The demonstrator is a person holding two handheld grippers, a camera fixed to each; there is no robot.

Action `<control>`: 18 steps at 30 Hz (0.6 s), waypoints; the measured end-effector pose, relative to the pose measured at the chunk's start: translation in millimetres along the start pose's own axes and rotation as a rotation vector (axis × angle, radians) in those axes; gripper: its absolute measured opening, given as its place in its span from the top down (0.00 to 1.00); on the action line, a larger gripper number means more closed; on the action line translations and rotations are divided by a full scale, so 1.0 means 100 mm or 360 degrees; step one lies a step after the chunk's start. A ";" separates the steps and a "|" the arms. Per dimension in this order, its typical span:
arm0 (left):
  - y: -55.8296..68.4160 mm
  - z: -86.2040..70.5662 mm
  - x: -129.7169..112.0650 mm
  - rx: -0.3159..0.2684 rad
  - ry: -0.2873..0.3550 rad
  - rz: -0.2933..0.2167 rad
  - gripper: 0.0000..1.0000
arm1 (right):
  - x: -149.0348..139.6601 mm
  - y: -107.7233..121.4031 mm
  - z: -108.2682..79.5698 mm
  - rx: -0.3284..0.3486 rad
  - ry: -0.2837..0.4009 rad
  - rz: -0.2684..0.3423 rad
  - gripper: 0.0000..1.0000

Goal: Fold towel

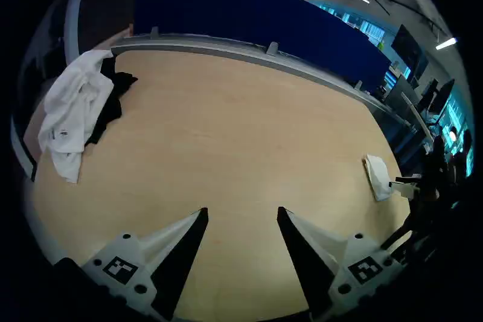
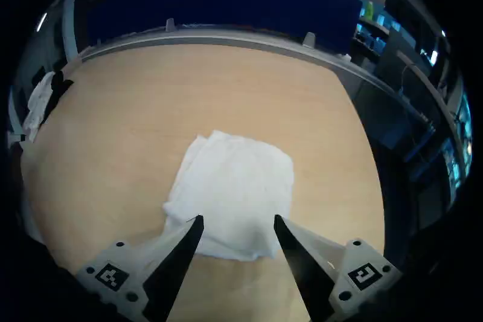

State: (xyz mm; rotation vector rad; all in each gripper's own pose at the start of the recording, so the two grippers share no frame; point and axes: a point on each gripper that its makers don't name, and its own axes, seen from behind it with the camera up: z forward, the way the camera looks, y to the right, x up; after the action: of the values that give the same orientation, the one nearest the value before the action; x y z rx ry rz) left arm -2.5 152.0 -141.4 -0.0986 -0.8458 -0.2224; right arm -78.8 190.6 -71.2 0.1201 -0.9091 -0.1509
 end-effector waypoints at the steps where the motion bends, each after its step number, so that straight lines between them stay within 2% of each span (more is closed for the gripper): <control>1: -0.01 -0.01 0.00 0.0001 0.0001 -0.0002 0.16 | 0.02 -0.03 0.02 0.0007 0.0002 -0.0003 0.10; 8: -0.06 -0.05 0.00 0.0014 0.0006 -0.0023 0.16 | -0.01 -0.26 0.14 0.0054 -0.0029 -0.0026 0.10; 18: -0.15 -0.04 -0.01 0.0031 0.0005 -0.0020 0.16 | -0.27 -0.29 0.25 0.0032 -0.0100 -0.0027 0.10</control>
State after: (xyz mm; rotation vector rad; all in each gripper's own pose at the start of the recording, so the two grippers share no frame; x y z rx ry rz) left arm -3.3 136.8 -144.6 -0.0746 -0.8452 -0.2261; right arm -117.6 166.2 -82.0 0.1426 -0.9728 -0.1622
